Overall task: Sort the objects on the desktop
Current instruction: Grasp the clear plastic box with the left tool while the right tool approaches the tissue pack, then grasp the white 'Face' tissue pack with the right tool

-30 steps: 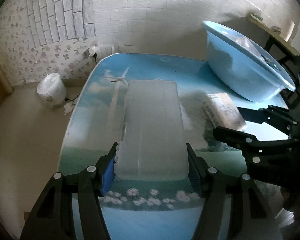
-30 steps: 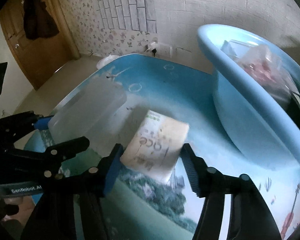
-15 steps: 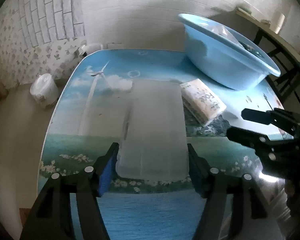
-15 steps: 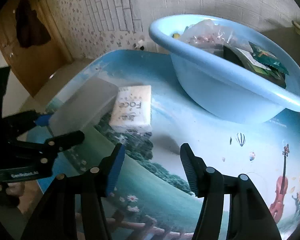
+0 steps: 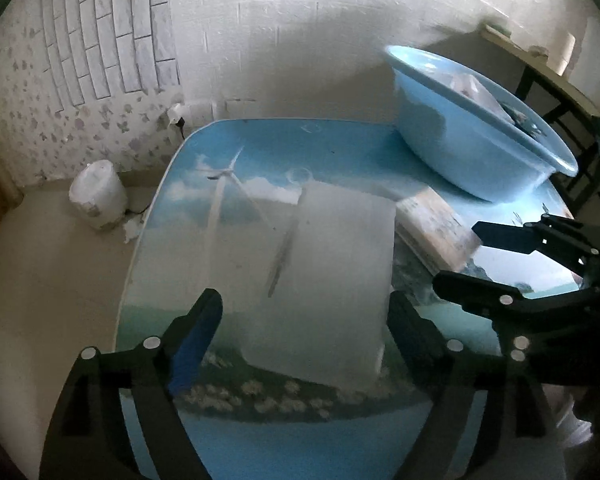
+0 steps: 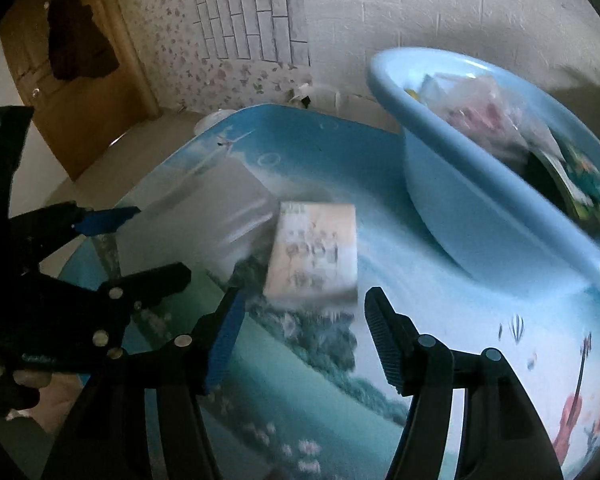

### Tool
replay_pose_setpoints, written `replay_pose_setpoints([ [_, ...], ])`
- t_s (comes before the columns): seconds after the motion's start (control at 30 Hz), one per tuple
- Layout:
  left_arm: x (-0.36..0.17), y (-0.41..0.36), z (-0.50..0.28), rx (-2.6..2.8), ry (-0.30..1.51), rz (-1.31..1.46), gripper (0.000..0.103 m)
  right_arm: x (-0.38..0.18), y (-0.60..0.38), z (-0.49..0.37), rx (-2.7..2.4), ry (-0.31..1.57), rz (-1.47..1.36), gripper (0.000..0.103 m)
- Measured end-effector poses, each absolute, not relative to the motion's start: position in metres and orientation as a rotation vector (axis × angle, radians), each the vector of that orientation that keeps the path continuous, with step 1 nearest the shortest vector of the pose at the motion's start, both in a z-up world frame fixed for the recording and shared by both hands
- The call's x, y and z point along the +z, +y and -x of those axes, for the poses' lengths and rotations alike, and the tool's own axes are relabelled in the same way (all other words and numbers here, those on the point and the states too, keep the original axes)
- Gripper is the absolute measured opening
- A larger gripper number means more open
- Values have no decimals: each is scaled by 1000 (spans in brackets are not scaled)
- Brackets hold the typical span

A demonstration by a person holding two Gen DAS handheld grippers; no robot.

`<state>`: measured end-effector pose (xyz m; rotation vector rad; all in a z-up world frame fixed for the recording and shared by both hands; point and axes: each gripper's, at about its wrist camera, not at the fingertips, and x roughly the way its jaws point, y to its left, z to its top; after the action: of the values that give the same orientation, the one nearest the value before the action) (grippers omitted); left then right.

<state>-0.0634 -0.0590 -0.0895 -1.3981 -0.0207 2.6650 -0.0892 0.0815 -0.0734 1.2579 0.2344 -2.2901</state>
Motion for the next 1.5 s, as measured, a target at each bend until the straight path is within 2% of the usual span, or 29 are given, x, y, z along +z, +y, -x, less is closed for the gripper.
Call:
replay_pose_setpoints([
  [0.3,-98,-66,80,2634,-16,1406,91,-82,67,109,-2319,232,-1295,58],
  [0.7,-104,-60,89,2648,68,1409,92,-83,66,108,-2364,229,-1276,58],
  [0.87,-102,-56,86,2644,98,1404,81,-82,71,104,-2353,211,-1269,49],
  [1.0,-99,-52,81,2643,98,1396,64,-82,74,99,-2333,202,-1269,43],
  [1.5,-95,-39,70,2670,55,1457,62,-77,102,67,-2323,161,-1334,42],
])
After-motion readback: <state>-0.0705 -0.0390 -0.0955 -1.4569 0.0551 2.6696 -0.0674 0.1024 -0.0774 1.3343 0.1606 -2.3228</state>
